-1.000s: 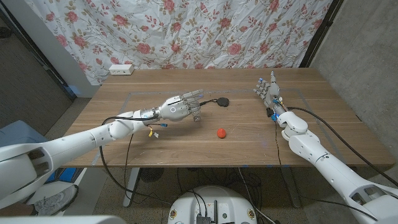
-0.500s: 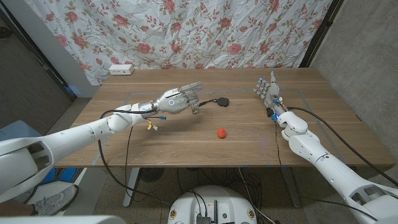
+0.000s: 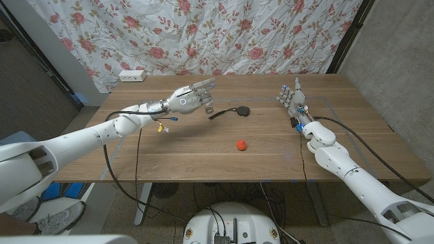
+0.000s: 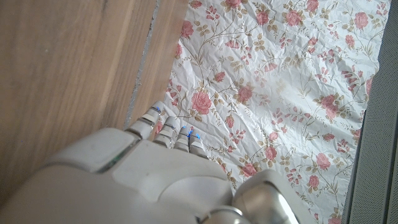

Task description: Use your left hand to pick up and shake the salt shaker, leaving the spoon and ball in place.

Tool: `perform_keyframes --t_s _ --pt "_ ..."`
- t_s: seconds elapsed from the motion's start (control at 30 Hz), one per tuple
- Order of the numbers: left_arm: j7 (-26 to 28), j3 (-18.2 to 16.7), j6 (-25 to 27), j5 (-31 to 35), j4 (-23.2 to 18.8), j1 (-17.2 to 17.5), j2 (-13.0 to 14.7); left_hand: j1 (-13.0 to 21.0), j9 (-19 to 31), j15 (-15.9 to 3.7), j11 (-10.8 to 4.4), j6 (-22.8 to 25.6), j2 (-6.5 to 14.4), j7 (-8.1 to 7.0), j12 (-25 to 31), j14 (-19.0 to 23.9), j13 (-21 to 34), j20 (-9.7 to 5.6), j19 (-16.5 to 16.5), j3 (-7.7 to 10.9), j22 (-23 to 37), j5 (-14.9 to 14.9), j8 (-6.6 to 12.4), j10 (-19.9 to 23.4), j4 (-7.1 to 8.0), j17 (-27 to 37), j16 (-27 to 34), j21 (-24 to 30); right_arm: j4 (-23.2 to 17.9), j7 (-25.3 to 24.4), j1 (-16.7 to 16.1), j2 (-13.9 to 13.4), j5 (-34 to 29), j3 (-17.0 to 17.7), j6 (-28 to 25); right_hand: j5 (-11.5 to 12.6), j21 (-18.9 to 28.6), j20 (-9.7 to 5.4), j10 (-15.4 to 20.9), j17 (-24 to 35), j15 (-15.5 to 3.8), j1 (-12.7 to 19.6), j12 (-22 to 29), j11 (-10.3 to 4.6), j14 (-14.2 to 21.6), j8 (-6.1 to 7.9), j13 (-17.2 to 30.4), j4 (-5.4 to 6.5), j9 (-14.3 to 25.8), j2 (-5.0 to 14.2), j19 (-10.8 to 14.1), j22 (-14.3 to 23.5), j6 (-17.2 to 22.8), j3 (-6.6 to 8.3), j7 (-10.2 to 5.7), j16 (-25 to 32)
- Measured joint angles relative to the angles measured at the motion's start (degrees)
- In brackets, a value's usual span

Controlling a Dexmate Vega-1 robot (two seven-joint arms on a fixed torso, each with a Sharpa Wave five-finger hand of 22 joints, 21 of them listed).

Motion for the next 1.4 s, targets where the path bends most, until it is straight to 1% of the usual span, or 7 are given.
perform_keyframes --t_s 0.1,0.33,0.37,0.57,0.63,0.83,1.4 --pt "0.00 0.07 0.12 -0.01 0.33 -0.41 -0.07 0.00 0.00 0.00 0.00 0.00 0.00 0.00 0.00 0.00 0.00 0.00 0.00 -0.19 0.00 -0.01 0.00 0.00 0.18 0.00 0.00 0.00 0.00 0.00 0.00 0.00 0.00 0.00 0.00 0.00 0.00 0.00 0.00 0.00 0.00 0.00 0.00 0.00 0.00 0.00 0.00 0.00 0.00 0.00 0.00 0.00 0.00 0.00 0.00 0.00" --pt "-0.01 0.42 0.19 0.01 0.59 -0.70 -0.20 0.00 0.00 0.00 0.00 -0.01 0.00 -0.01 0.00 0.00 -0.01 0.00 0.00 -0.19 0.00 -0.12 0.00 0.00 0.17 0.00 0.00 0.00 0.00 0.00 0.00 0.00 0.00 0.00 0.00 0.00 0.00 0.00 0.00 0.00 0.00 0.00 0.00 0.00 0.00 0.00 0.00 0.00 0.00 0.00 0.00 0.00 0.00 0.00 0.00 0.00" --pt "-0.01 1.16 0.19 0.03 0.74 -0.97 -0.31 0.00 0.00 0.00 0.00 -0.01 -0.01 -0.01 0.00 0.00 -0.01 0.00 0.00 -0.19 0.00 -0.12 0.00 0.00 0.17 0.00 0.00 0.00 0.00 0.00 0.00 0.00 0.00 0.00 0.00 0.00 0.00 0.00 0.00 0.00 0.00 0.00 0.00 0.00 0.00 0.00 0.00 0.00 0.00 0.00 0.00 0.00 0.00 0.00 0.00 0.00" --pt "-0.01 1.23 0.19 0.15 0.74 -0.98 -0.31 0.01 0.00 0.00 0.00 -0.01 -0.01 -0.01 -0.38 0.00 -0.01 0.00 0.00 -0.34 0.00 -0.05 0.00 0.00 0.01 0.00 0.00 0.00 -0.01 0.00 -0.01 0.00 0.00 0.00 0.00 0.00 0.00 0.00 0.00 0.00 0.00 0.00 0.00 0.00 0.00 0.00 -0.01 0.00 0.00 0.00 0.00 0.00 0.00 0.00 0.00 0.00" --pt "-0.01 2.04 0.19 0.20 0.45 -0.71 -0.30 0.01 0.00 0.00 0.00 -0.01 -0.01 -0.01 -0.38 0.00 -0.01 0.00 0.00 -0.34 0.00 0.10 0.00 0.00 0.01 0.00 0.00 0.00 -0.01 -0.01 -0.01 0.00 0.00 0.00 -0.01 0.00 0.00 0.00 0.00 0.00 0.00 0.00 0.00 0.00 0.00 0.00 -0.01 0.00 0.00 0.00 0.00 0.00 0.00 0.00 0.00 0.00" --pt "-0.01 2.44 -0.11 0.48 -0.06 -0.17 -0.20 0.02 0.00 0.00 0.00 -0.02 -0.02 -0.02 -0.38 0.00 0.02 0.00 0.00 -0.49 0.00 0.10 0.00 0.00 0.15 0.00 0.00 -0.02 -0.02 -0.01 -0.01 0.00 0.00 0.00 -0.01 0.00 0.00 0.00 0.00 0.00 0.00 0.00 0.00 0.00 0.00 0.00 -0.01 0.00 0.00 0.00 0.00 0.00 0.00 0.00 0.00 0.00" --pt "-0.01 3.73 -1.52 2.17 -1.58 1.03 -0.51 0.03 0.00 0.00 0.00 -0.11 -0.03 -0.11 -0.38 0.00 0.22 0.00 0.00 -0.72 0.00 0.10 0.01 -0.01 -0.07 0.00 0.00 -0.44 -0.02 -0.01 -0.02 0.00 0.00 0.00 -0.01 0.00 0.00 0.00 0.00 0.00 0.00 0.00 0.00 0.00 0.00 0.00 -0.02 0.00 0.00 0.00 0.00 0.00 0.00 0.00 0.00 0.00"
